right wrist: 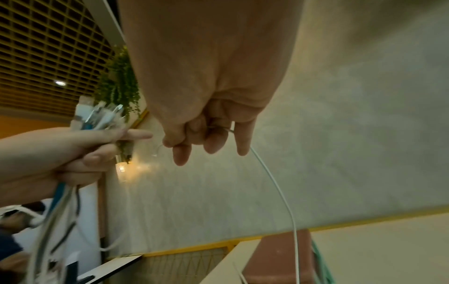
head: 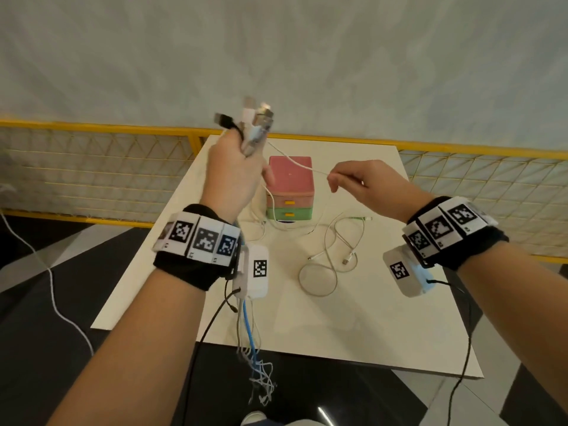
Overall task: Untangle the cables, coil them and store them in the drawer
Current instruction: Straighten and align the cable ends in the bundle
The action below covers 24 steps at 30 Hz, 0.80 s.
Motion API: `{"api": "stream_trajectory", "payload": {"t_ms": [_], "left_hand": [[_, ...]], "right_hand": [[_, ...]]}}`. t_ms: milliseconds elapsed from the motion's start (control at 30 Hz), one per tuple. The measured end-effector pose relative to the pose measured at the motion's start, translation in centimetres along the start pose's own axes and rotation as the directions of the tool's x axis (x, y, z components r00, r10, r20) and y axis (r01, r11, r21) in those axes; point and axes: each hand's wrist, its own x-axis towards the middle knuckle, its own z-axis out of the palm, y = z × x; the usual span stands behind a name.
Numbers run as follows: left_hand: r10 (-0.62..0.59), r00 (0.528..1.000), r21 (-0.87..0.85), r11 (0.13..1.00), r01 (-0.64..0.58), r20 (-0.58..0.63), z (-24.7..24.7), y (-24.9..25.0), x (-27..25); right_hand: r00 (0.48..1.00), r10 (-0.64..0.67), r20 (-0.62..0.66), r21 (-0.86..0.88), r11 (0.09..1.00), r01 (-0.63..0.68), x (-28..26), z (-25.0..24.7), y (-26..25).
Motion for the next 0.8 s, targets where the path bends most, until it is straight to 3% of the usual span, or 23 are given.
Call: {"api": "stream_trajectory", "payload": {"t_ms": [100, 167, 233, 300, 367, 433, 533, 600, 700, 800], "left_hand": [[0.049, 0.961, 0.18, 0.978, -0.101, 0.273, 1.7, 0.7, -0.7], [0.02, 0.931, 0.224, 0.969, -0.109, 0.365, 2.0, 0.3, -0.6], [0.0, 0.959, 0.176, 0.983, -0.051, 0.282, 1.7, -0.5, 0.0], [-0.027, 0.997, 0.016, 1.0, 0.026, 0.068, 0.8, -1.0, 0.6], [-0.04, 0.993, -0.036, 0.999, 0.036, -0.113, -0.2, -0.9, 0.7], [-0.006, 0.996, 0.008, 1.0, 0.007, -0.09, -0.7, -0.3, 0.5], [0.027, 0.987, 0.123, 0.991, -0.047, 0.156, 0.2, 0.6, 0.0], [0.03, 0.974, 0.194, 0.978, -0.075, 0.226, 1.0, 0.5, -0.1], [0.05, 0.998, -0.012, 0.999, -0.05, 0.033, 1.0, 0.6, 0.1], [0.063, 0.975, -0.217, 0.97, -0.11, -0.211, -0.3, 1.4, 0.2]], "right_hand": [[0.993, -0.114, -0.025, -0.02, 0.993, 0.114, 1.2, -0.1, -2.0], [0.989, -0.144, -0.022, -0.051, 0.989, 0.142, 1.8, -0.4, -2.5], [0.994, -0.106, 0.0, -0.01, 0.994, 0.106, 2.1, -0.8, -1.9], [0.999, -0.037, 0.008, 0.03, 0.999, 0.037, 2.0, -1.0, -0.7], [1.0, 0.012, -0.001, 0.028, 1.0, -0.012, 1.8, -0.9, 0.1], [1.0, 0.015, -0.008, 0.013, 1.0, -0.015, 1.7, -0.8, 0.1], [0.997, -0.076, -0.034, 0.009, 0.997, 0.076, 1.9, -1.0, -1.4], [0.989, -0.126, -0.071, -0.02, 0.992, 0.125, 2.2, -1.6, -2.5], [0.991, -0.096, -0.098, -0.013, 0.995, 0.095, 2.4, -2.7, -2.3], [0.995, -0.016, -0.096, -0.059, 0.998, 0.011, 2.1, -3.4, -0.6]]}}
